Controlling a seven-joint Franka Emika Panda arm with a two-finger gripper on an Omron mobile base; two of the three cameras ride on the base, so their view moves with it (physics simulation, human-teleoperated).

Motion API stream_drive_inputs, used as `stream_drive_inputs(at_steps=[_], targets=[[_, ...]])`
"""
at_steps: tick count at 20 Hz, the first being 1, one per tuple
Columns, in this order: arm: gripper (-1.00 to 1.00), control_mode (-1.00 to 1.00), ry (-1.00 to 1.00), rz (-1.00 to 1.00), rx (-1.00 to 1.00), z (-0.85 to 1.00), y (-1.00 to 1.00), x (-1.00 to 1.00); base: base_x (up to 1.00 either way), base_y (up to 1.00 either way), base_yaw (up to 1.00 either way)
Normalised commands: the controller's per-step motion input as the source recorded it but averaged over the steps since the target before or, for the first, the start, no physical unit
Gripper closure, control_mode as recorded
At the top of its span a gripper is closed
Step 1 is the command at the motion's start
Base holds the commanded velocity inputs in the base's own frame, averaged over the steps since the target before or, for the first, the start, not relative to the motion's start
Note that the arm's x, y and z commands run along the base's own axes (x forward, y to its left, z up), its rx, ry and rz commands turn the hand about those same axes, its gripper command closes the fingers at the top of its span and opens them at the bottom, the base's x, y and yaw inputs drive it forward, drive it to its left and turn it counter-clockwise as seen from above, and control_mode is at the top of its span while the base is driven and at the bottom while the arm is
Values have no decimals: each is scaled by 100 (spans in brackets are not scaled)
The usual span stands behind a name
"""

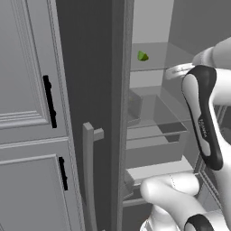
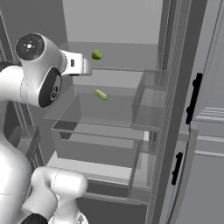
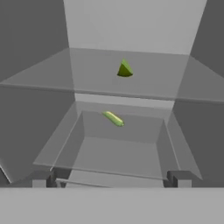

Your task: Grab a lemon wedge from the fridge and one ice cube from the ice bowl, and put them in the glass of lemonade.

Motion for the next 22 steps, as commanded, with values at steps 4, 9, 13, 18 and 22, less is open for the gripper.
stream_drive_inputs(at_steps=[4,9,13,18,22], targets=[[-100,-100,12,0,0,6,0,69,0,0,0],[-100,-100,2,0,2,0,0,64,0,0,0],[-100,-100,0,-3,3,0,14,53,0,0,0],[-100,-100,0,-5,2,0,11,50,0,0,0],[-100,-100,0,0,1,0,0,58,0,0,0]])
